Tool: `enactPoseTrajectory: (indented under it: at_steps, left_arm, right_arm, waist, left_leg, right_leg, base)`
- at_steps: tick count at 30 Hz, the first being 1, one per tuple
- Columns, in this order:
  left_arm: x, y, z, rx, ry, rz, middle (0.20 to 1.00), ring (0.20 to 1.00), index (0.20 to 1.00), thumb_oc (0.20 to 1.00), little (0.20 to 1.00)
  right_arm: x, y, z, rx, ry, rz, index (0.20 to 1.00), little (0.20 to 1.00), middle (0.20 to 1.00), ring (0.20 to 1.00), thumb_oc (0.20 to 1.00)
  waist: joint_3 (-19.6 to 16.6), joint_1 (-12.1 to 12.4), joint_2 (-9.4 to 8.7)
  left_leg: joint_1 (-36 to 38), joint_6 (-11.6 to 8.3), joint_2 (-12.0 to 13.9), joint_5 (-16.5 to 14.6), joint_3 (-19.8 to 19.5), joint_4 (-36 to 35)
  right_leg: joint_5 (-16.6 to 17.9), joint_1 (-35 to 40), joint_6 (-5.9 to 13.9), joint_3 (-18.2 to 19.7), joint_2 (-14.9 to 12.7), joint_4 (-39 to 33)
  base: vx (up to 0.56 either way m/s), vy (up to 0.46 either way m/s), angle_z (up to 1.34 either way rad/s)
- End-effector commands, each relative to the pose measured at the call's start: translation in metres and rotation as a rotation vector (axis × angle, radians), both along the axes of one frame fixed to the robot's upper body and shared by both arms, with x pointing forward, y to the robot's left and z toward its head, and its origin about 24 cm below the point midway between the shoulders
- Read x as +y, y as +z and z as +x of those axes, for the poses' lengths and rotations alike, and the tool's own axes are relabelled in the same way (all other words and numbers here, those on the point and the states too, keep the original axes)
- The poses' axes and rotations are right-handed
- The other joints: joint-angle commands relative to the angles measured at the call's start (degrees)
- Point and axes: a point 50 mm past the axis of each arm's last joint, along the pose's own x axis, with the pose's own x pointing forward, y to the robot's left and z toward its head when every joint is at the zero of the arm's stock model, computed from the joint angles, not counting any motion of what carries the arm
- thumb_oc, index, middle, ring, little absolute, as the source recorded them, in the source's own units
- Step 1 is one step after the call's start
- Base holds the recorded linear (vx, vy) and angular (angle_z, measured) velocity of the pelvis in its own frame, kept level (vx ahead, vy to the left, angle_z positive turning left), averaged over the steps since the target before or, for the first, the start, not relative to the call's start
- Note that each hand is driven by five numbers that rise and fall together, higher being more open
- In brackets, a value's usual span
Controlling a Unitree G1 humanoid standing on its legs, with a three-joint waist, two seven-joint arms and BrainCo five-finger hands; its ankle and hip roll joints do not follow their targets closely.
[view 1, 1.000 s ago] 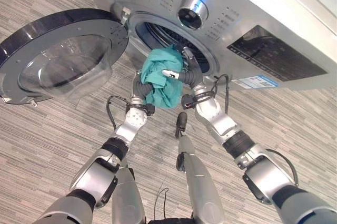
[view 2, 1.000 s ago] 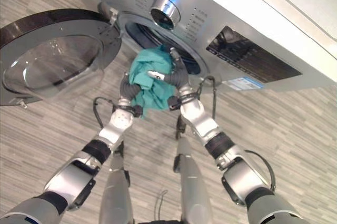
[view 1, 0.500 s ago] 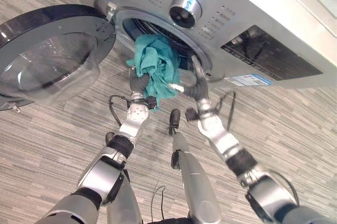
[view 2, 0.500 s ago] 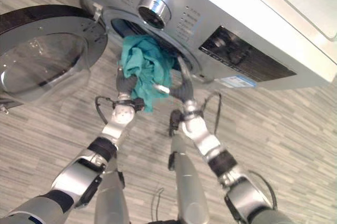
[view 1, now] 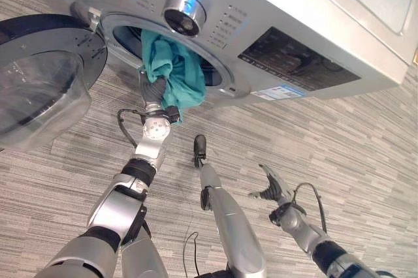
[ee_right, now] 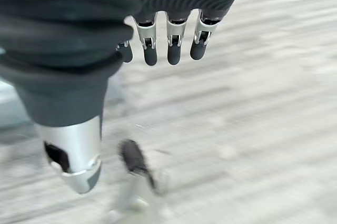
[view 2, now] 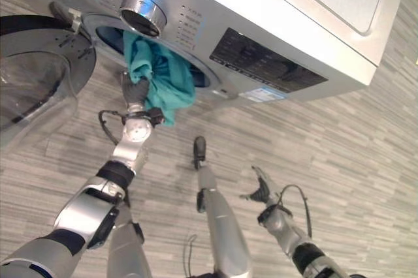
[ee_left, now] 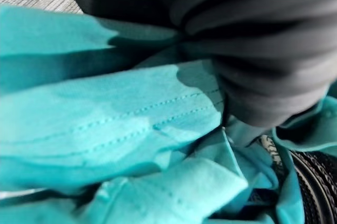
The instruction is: Grab the laundry basket,head to the washer,open it,put in the laundry and shut it.
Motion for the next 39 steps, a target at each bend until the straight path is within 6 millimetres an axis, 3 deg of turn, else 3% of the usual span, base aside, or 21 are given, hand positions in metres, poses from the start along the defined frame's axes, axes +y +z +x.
enactPoseTrajectory:
  at_steps: [1, 8, 16, 21, 24, 27, 28, 31, 33, 34, 35, 36, 39]
  left_arm:
    - [-0.01, 0.034, 0.009, -0.114, -0.092, -0.068, 0.2, 0.2, 0.2, 0.2, 0.2]
    - [-0.039, 0.042, 0.014, -0.093, -0.247, -0.152, 0.2, 0.2, 0.2, 0.2, 0.2]
    - [-0.049, 0.041, 0.015, -0.078, -0.289, -0.165, 0.2, 0.2, 0.2, 0.2, 0.2]
    - [-0.025, 0.056, 0.024, -0.089, -0.186, -0.263, 0.2, 0.2, 0.2, 0.2, 0.2]
    - [0.033, 0.076, 0.026, -0.138, -0.009, -0.332, 0.2, 0.2, 0.2, 0.2, 0.2]
    - [0.046, 0.084, 0.025, -0.165, 0.028, -0.349, 0.2, 0.2, 0.2, 0.2, 0.2]
    - [0.059, 0.092, 0.023, -0.186, 0.064, -0.361, 0.2, 0.2, 0.2, 0.2, 0.2]
    - [0.063, 0.096, 0.023, -0.195, 0.076, -0.363, 0.2, 0.2, 0.2, 0.2, 0.2]
    - [0.066, 0.114, 0.022, -0.237, 0.082, -0.367, 0.2, 0.2, 0.2, 0.2, 0.2]
    - [0.065, 0.132, 0.02, -0.282, 0.075, -0.387, 0.2, 0.2, 0.2, 0.2, 0.2]
    - [0.065, 0.133, 0.02, -0.284, 0.074, -0.387, 0.2, 0.2, 0.2, 0.2, 0.2]
    - [0.066, 0.152, 0.018, -0.335, 0.06, -0.405, 0.2, 0.2, 0.2, 0.2, 0.2]
    - [0.065, 0.168, 0.015, -0.384, 0.04, -0.451, 0.2, 0.2, 0.2, 0.2, 0.2]
  right_arm:
    - [-0.018, -0.02, -0.014, 0.141, -0.15, -0.013, 1.0, 1.0, 1.0, 1.0, 1.0]
    - [-0.042, -0.041, -0.043, 0.303, -0.342, 0.005, 1.0, 1.0, 1.0, 1.0, 1.0]
    - [-0.035, -0.037, -0.035, 0.274, -0.308, 0.044, 1.0, 1.0, 1.0, 1.0, 1.0]
    - [-0.019, -0.028, -0.019, 0.198, -0.262, 0.108, 1.0, 1.0, 1.0, 1.0, 1.0]
    - [0.013, -0.014, -0.003, 0.098, -0.17, 0.24, 1.0, 1.0, 1.0, 1.0, 1.0]
    - [0.02, -0.009, 0.001, 0.07, -0.152, 0.278, 1.0, 1.0, 1.0, 1.0, 1.0]
    - [0.025, -0.003, 0.005, 0.038, -0.129, 0.309, 1.0, 1.0, 1.0, 1.0, 1.0]
    - [0.028, -0.001, 0.007, 0.024, -0.124, 0.325, 1.0, 1.0, 1.0, 1.0, 1.0]
    - [0.028, 0.003, 0.009, 0.004, -0.115, 0.333, 1.0, 1.0, 1.0, 1.0, 1.0]
    - [0.024, 0.005, 0.01, -0.007, -0.122, 0.333, 1.0, 1.0, 1.0, 1.0, 1.0]
    - [0.024, 0.005, 0.011, -0.008, -0.122, 0.333, 1.0, 1.0, 1.0, 1.0, 1.0]
    - [0.019, 0.006, 0.011, -0.015, -0.131, 0.32, 1.0, 1.0, 1.0, 1.0, 1.0]
    - [0.013, 0.006, 0.01, -0.018, -0.149, 0.309, 1.0, 1.0, 1.0, 1.0, 1.0]
  waist:
    - [-1.3, -0.5, 2.05]
    - [-2.5, -0.9, 2.42]
    - [-3.0, -1.4, 2.07]
    - [-3.4, -2.5, 0.91]
    - [-3.8, -4.0, -1.54]
    - [-3.7, -4.2, -2.27]
    - [-3.5, -4.5, -2.96]
    - [-3.5, -4.6, -3.19]
    - [-2.9, -4.8, -3.48]
    - [-2.8, -4.8, -3.12]
    - [-2.8, -4.9, -3.07]
    - [-2.6, -5.0, -3.02]
    - [-2.6, -5.4, -2.63]
  left_leg:
    - [-5.5, 3.75, -0.4, 2.6, -1.5, -0.6]
    - [-5.3, 3.69, -0.5, 2.6, -1.4, -0.7]
    - [-4.9, 3.56, -0.3, 2.6, -1.0, -0.6]
    - [-5.2, 3.35, 0.1, 2.4, -0.7, -0.4]
    - [-5.7, 3.07, 1.3, 1.9, -0.2, -0.2]
    - [-6.2, 3.08, 1.8, 1.7, -0.1, 0.1]
    - [-6.7, 3.16, 2.1, 1.6, -0.2, 0.7]
    - [-7.2, 3.2, 2.2, 1.3, -0.5, 1.3]
    - [-9.1, 3.41, 2.3, 0.2, -1.2, 3.6]
    - [-10.2, 3.51, 2.7, -2.4, -2.3, 5.4]
    - [-10.5, 3.51, 2.7, -2.5, -2.4, 5.6]
    - [-12.5, 3.87, 2.5, -3.4, -3.3, 7.7]
    - [-15.0, 4.05, 2.3, -4.2, -4.2, 9.6]
  right_leg:
    - [-12.9, 4.8, 7.63, -0.6, -2.9, 4.4]
    - [-12.8, 4.6, 7.61, -0.1, -2.6, 4.4]
    - [-12.7, 4.4, 7.52, 0.8, -2.1, 4.0]
    - [-12.5, 3.9, 7.45, 1.5, -1.4, 3.8]
    - [-12.0, 2.7, 7.5, 2.6, 0.0, 3.3]
    - [-12.1, 1.9, 7.41, 2.6, 0.3, 3.5]
    - [-12.5, 1.2, 7.23, 2.6, 0.7, 4.1]
    - [-12.8, 0.7, 7.1, 2.7, 0.8, 4.6]
    - [-13.8, -1.2, 6.8, 2.4, 0.9, 6.9]
    - [-16.0, -2.5, 6.86, 2.6, 1.4, 9.0]
    - [-16.1, -2.7, 6.85, 2.6, 1.4, 9.2]
    - [-17.0, -4.7, 6.61, 2.5, 1.6, 11.0]
    - [-17.8, -6.9, 6.61, 2.2, 1.6, 12.8]
  base:
    - [0.02, -0.011, -0.04]
    - [0.0, -0.005, 0.0]
    - [0.0, -0.005, -0.02]
    - [0.01, -0.021, -0.05]
    - [0.02, -0.049, -0.22]
    - [0.02, -0.072, -0.24]
    - [0.02, -0.068, -0.09]
    - [0.0, -0.044, -0.08]
    - [0.04, -0.05, -0.04]
    - [0.09, -0.035, 0.05]
    - [0.08, -0.046, 0.12]
    - [-0.01, -0.031, 0.13]
    - [0.0, -0.041, 0.11]
